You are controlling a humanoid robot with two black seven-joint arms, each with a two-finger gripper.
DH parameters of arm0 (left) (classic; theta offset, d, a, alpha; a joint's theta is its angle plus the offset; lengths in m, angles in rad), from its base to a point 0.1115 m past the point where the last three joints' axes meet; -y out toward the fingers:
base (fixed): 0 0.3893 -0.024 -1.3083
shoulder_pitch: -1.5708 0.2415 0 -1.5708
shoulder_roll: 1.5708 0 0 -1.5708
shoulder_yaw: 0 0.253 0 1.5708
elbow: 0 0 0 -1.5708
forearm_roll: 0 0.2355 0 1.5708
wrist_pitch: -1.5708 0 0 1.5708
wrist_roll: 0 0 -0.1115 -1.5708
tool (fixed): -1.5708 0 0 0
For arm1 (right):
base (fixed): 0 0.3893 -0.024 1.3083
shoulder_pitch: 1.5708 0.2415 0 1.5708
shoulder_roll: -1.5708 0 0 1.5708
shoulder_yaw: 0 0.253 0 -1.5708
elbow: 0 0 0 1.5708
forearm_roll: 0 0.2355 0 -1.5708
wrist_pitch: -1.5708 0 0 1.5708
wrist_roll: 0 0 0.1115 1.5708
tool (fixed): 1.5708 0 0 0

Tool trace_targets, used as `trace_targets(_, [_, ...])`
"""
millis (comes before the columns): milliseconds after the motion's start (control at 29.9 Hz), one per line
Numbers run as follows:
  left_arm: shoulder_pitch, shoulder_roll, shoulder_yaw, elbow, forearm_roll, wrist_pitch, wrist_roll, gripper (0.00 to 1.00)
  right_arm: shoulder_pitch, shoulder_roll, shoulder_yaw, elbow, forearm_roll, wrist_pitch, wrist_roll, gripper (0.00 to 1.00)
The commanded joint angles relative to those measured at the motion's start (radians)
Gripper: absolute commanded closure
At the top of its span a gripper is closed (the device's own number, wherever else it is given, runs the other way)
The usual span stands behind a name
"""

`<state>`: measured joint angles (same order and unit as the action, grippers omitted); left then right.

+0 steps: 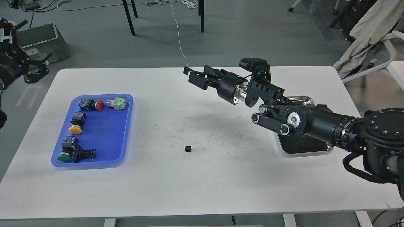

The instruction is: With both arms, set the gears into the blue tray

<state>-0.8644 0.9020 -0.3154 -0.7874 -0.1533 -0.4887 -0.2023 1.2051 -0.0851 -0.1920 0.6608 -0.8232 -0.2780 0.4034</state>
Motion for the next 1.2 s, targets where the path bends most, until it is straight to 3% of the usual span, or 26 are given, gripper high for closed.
trace_targets(0, [-0.01, 0.011, -0.001, -0.035, 0.07, 0.0, 0.009, 0.01, 0.033, -0.116, 0.006, -0.006, 0.139, 0.026, 0.0, 0.06])
trace_targets(234, [-0.01, 0.024, 0.002, -0.095, 0.24, 0.0, 0.001, 0.02, 0.016, -0.272, 0.071, -0.004, 0.311, 0.066, -0.001, 0.06])
trace_targets(401, [-0.005, 0.078, 0.006, -0.239, 0.319, 0.0, 0.006, 0.02, -0.01, -0.36, 0.075, -0.006, 0.433, 0.112, -0.001, 0.06])
trace_targets(568, [-0.01, 0.119, 0.015, -0.325, 0.569, 0.0, 0.023, 0.02, -0.035, -0.41, 0.079, -0.006, 0.516, 0.112, -0.001, 0.06])
trace_targets(602, [-0.01, 0.135, 0.015, -0.341, 0.604, 0.0, 0.041, 0.02, -0.038, -0.416, 0.079, -0.006, 0.541, 0.112, -0.001, 0.06])
trace_targets(702, [-0.015, 0.187, -0.004, -0.391, 0.61, 0.0, 0.173, 0.02, -0.058, -0.424, 0.079, -0.006, 0.587, 0.114, -0.001, 0.06])
trace_targets(769, [-0.013, 0.212, -0.028, -0.421, 0.592, 0.0, 0.227, 0.03, -0.065, -0.433, 0.079, -0.004, 0.595, 0.114, -0.001, 0.06])
trace_targets(802, [-0.013, 0.21, -0.034, -0.421, 0.592, 0.0, 0.231, 0.03, -0.067, -0.438, 0.08, -0.004, 0.596, 0.114, -0.001, 0.06])
trace_targets(970, [0.001, 0.224, -0.033, -0.482, 0.594, 0.0, 0.225, 0.02, -0.096, -0.444, 0.118, -0.004, 0.599, 0.112, -0.001, 0.06])
trace_targets(1103, [0.004, 0.222, -0.031, -0.544, 0.621, 0.0, 0.124, 0.02, -0.131, -0.444, 0.141, 0.003, 0.648, 0.129, -0.001, 0.05])
trace_targets(1170, [0.007, 0.221, -0.016, -0.616, 0.691, 0.07, 0.115, 0.02, -0.14, -0.446, 0.141, -0.004, 0.679, 0.146, -0.001, 0.05])
